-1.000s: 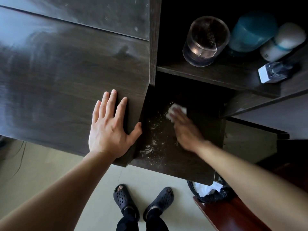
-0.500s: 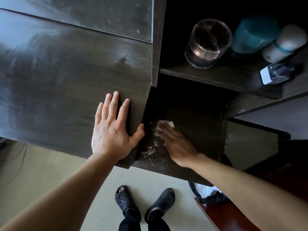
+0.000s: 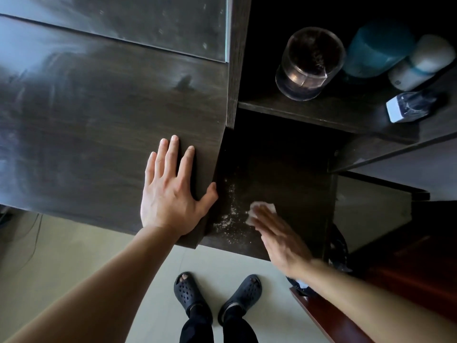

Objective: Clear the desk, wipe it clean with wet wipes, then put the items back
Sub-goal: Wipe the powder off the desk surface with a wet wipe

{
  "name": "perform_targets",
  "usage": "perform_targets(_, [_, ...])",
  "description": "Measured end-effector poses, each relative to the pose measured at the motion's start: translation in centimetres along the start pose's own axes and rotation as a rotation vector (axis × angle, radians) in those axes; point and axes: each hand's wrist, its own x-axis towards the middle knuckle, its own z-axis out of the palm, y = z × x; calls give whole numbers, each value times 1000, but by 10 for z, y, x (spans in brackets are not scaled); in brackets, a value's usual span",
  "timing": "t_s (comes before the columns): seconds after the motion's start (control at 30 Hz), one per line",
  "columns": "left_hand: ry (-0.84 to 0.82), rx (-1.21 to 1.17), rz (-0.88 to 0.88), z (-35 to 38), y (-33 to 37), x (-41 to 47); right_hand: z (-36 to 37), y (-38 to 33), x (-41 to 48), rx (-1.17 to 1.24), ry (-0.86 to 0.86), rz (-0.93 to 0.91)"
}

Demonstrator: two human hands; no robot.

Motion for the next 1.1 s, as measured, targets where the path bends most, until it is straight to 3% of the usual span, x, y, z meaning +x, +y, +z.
perform_targets(0.13, [4,-6,2,1,1,0,-31,30,1,-74,-100,-38])
perform_targets(0.27, [-2,2,3,2,1,0,-62,75,58,-20,167,421])
perform_targets(0.3, [-6,3,6,1,1,0,-54,68,57,-36,196,453])
perform_targets(0.43, [-2,-5,3,0,1,1,14,-8,-22,-14,145,210])
perform_targets(0.53, [-5,-10,12,1,1,0,22,-15,-70,-14,32,69])
perform_targets(0.6, [1,-17,16,1,1,0,8,7,-67,-39,69,138])
perform_targets(0.73, [-5,-5,17,2,-1,0,10,5,-32,30,377,497])
perform_targets(0.77, [-5,-5,16,2,-1,0,22,-11,-25,30,398,491])
perform_targets(0.83, [-8,-7,17,2,-1,0,40,-44,-22,46,282,290])
perform_targets(0.93, [-10,-9,25,2,-1,0,29,-30,-8,63,136,73])
perform_targets(1.1, [32,-39,24,5,-2,0,-21,18,85,1,205,376])
